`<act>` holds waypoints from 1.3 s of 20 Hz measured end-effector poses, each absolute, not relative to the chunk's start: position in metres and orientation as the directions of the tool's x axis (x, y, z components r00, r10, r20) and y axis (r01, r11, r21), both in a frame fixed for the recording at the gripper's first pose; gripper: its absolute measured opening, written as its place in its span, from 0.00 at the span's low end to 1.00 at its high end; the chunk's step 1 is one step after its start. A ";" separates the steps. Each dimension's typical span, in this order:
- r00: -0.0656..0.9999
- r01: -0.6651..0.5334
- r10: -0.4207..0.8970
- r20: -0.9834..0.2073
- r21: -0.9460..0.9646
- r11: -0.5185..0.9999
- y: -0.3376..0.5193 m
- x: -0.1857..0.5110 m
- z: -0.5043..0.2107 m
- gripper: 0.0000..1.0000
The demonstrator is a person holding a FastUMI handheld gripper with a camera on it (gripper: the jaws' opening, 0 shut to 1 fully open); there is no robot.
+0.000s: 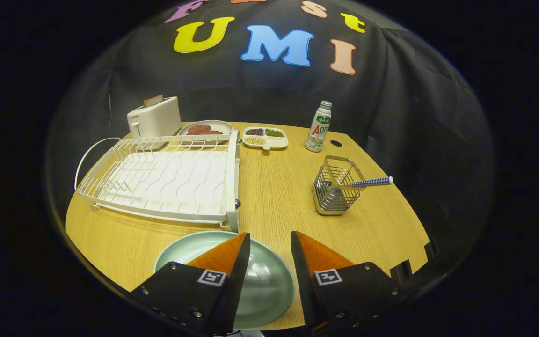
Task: Take the plate from the dish rack, then take the spoon from the basket and place it into the plate.
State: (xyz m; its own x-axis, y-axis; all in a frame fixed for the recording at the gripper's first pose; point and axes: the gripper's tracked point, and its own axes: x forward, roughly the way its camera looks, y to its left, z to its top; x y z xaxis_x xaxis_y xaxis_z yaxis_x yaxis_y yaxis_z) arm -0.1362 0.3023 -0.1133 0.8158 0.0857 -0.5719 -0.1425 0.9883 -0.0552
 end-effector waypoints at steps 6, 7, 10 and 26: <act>0.824 -0.135 0.085 -0.560 -0.049 0.990 0.300 -0.134 -0.106 0.54; 0.827 -0.129 0.080 -0.557 -0.048 0.990 0.298 -0.134 -0.104 0.54; 0.838 -0.076 0.042 -0.543 -0.040 0.996 0.285 -0.128 -0.094 0.54; 0.882 0.147 -0.083 -0.464 0.104 0.984 0.210 -0.062 -0.060 0.54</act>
State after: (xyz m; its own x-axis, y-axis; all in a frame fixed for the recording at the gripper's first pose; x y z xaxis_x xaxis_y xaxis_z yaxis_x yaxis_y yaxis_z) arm -0.0620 0.2104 -0.0605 0.8819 -0.0828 -0.4642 0.1472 0.9836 0.1042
